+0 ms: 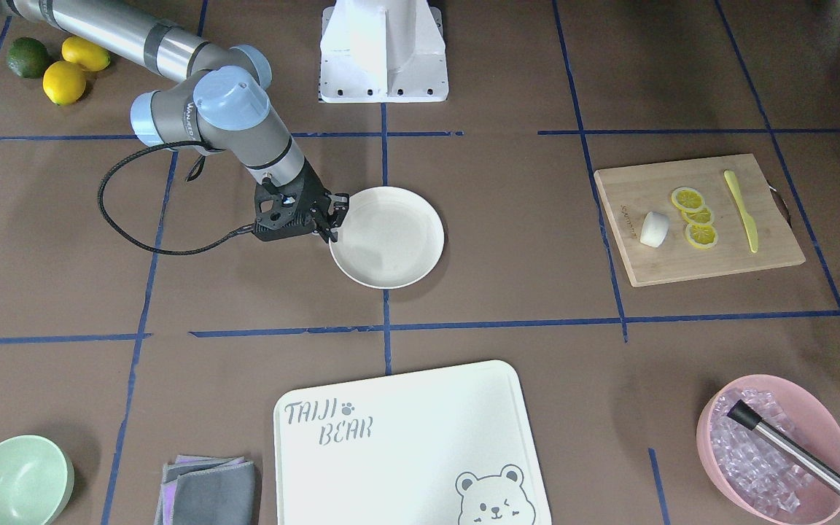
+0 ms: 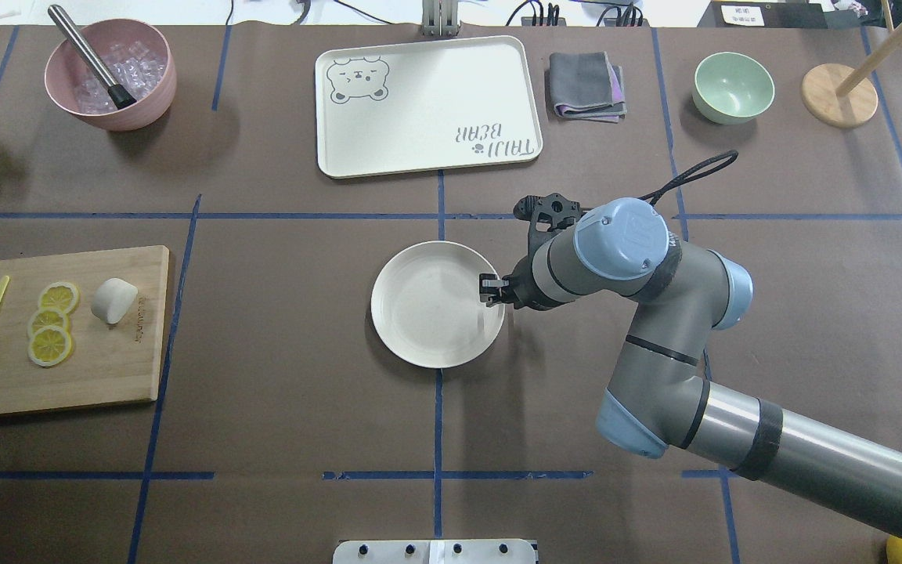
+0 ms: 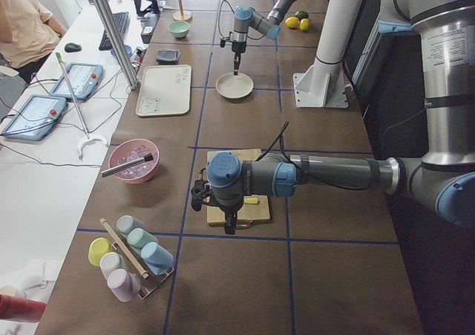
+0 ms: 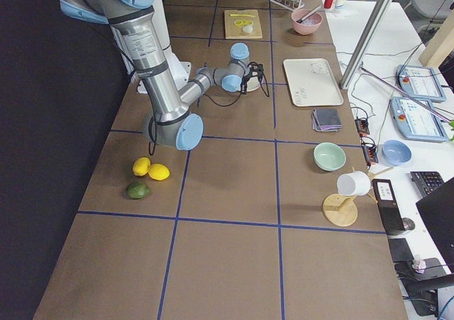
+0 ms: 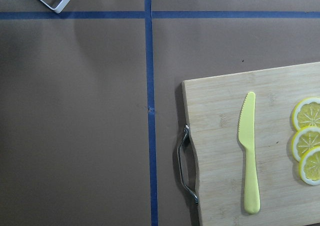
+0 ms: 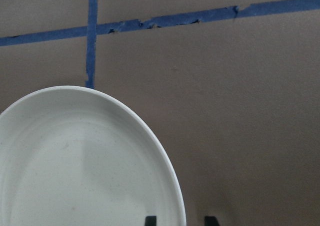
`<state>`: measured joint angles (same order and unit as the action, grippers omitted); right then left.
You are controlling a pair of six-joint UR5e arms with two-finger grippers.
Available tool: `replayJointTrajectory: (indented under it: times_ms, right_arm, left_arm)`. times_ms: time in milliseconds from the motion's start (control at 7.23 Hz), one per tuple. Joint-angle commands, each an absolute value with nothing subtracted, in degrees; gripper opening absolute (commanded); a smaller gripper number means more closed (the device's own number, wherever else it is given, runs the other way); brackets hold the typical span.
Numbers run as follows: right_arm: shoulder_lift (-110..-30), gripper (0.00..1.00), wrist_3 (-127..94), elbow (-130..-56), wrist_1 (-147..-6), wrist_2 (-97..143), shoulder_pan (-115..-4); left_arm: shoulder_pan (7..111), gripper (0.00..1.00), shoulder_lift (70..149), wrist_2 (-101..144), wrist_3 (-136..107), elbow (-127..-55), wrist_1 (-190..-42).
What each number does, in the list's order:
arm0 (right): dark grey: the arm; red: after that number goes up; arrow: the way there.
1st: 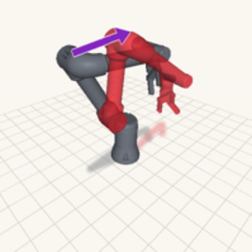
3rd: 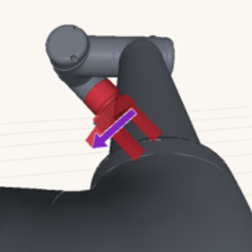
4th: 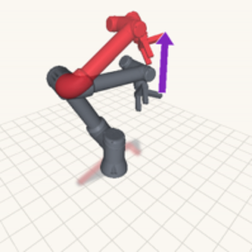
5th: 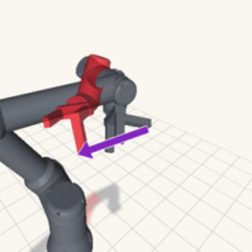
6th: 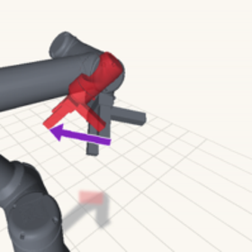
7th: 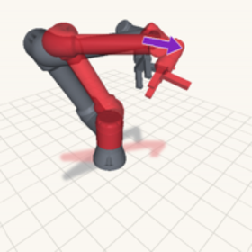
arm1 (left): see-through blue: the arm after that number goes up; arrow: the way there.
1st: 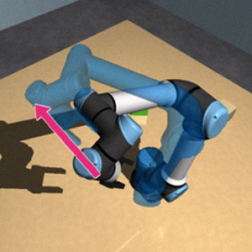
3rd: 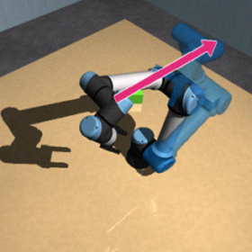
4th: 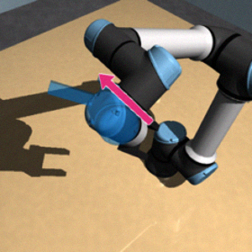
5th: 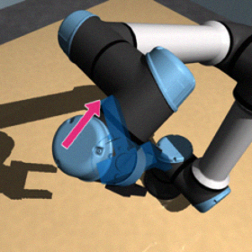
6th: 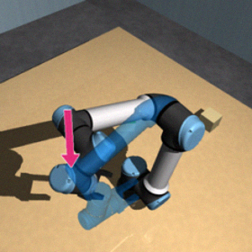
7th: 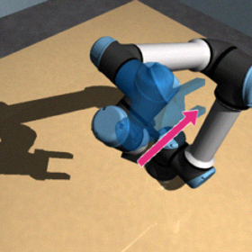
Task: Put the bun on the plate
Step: 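Slide the white plate with the right gripper toward the table center, then release the plate and withdraw the right gripper to rest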
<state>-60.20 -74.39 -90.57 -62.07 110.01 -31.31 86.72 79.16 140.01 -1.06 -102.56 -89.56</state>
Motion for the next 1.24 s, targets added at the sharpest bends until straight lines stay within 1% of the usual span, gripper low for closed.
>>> replayJointTrajectory:
  times_ms: [0,415,553,691,830,968,1106]
  right_arm:
    - [-60.38,1.00,-70.00,-92.10,-68.25,118.60,-39.24]
    - [-63.10,1.00,-39.75,-100.26,-91.94,121.55,-52.08]
    - [-70.33,1.00,-28.76,-105.76,-94.98,121.64,-55.25]
    - [-76.75,1.00,-20.39,-108.69,-95.18,123.55,-61.20]
    - [-86.04,1.00,-8.21,-109.68,-94.40,130.27,-68.48]
    - [-91.53,1.00,4.96,-109.34,-95.00,134.34,-77.78]
    - [-96.45,1.00,11.36,-109.25,-95.10,134.65,-83.53]
  left_arm:
    - [86.66,1.00,78.58,140.01,-0.97,-103.36,-89.65]
    - [86.66,1.00,79.36,139.48,-1.75,-103.27,-90.43]
    - [86.66,1.00,80.67,139.31,-2.45,-103.18,-90.87]
    - [86.66,1.00,81.99,139.39,-2.37,-102.92,-91.31]
    - [86.49,1.00,85.66,139.66,-2.72,-101.61,-93.15]
    - [86.31,1.00,86.65,139.75,-2.99,-101.60,-93.34]
    - [86.31,1.00,86.75,139.66,-2.90,-101.25,-93.43]
